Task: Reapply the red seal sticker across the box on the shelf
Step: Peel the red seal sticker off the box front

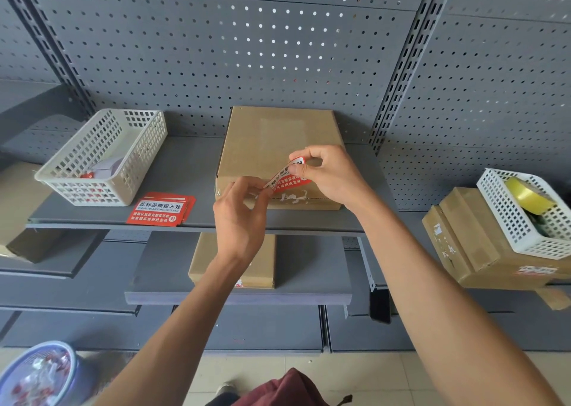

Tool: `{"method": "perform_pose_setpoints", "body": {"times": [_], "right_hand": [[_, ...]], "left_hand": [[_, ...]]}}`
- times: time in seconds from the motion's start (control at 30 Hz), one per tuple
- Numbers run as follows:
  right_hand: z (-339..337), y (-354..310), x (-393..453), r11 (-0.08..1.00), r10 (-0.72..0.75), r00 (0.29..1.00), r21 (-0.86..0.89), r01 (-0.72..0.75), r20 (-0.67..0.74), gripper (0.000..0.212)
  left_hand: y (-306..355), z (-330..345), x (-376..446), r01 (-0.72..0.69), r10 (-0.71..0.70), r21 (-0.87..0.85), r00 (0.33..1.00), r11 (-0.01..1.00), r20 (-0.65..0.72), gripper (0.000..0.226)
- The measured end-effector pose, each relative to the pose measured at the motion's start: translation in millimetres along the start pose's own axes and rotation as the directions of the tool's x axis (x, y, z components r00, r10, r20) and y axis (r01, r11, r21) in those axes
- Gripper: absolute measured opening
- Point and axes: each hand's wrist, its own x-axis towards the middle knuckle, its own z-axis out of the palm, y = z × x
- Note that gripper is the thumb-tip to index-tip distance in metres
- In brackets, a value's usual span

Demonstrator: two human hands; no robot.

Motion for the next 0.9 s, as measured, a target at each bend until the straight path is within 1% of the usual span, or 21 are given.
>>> {"method": "perform_pose_setpoints", "body": {"times": [0.17, 0.33, 0.4, 0.47, 0.57, 0.63, 0.73, 0.9], "right_hand": [[-0.2, -0.9, -0.8, 1.0, -0.003, 1.0, -0.01, 0.002, -0.001, 0.027], [-3.0, -1.9, -2.5, 1.0, -0.018, 1.0, 0.0, 0.018, 0.026, 0.025], [-3.2, -1.0, -2.1, 0.999, -0.032, 0.999, 0.025, 0.032, 0.024, 0.023], [-2.8, -0.5, -1.3, 1.0, -0.028, 0.999, 0.014, 0.028, 0.019, 0.023], [-1.5, -0.6, -0.9, 1.0, 0.004, 1.0, -0.009, -0.003, 0.015, 0.031], [-0.8, -0.6, -0.7, 1.0, 0.008, 1.0, -0.008, -0.008, 0.015, 0.033], [-0.2, -1.5, -1.1, 1.0, 0.015, 1.0, -0.014, -0.015, 0.016, 0.032], [0.6, -0.4, -0.4, 0.999, 0.021, 1.0, -0.025, -0.02, 0.009, 0.032]], "left_hand": [[1.0, 0.4, 0.5, 0.026, -0.026, -0.017, 1.0, 1.0, 0.007, 0.016], [-1.2, 1.4, 0.6, 0.023, -0.023, -0.032, 1.0, 0.999, -0.004, 0.018], [-0.9, 2.0, -0.4, 0.017, -0.017, -0.032, 1.0, 0.999, -0.011, 0.018], [-0.3, 2.1, -1.2, 0.019, -0.02, -0.041, 1.0, 0.999, -0.011, 0.019], [-0.6, 1.8, -2.2, 0.028, -0.029, 0.014, 1.0, 0.999, 0.007, 0.013], [-1.1, 2.4, -1.2, 0.002, -0.004, 0.082, 1.0, 0.997, 0.019, 0.007], [-3.7, 4.5, 2.9, -0.045, 0.043, 0.143, 0.999, 0.989, 0.019, 0.015], [-3.6, 4.3, 0.1, -0.016, 0.012, 0.12, 0.999, 0.993, 0.03, 0.017]]}}
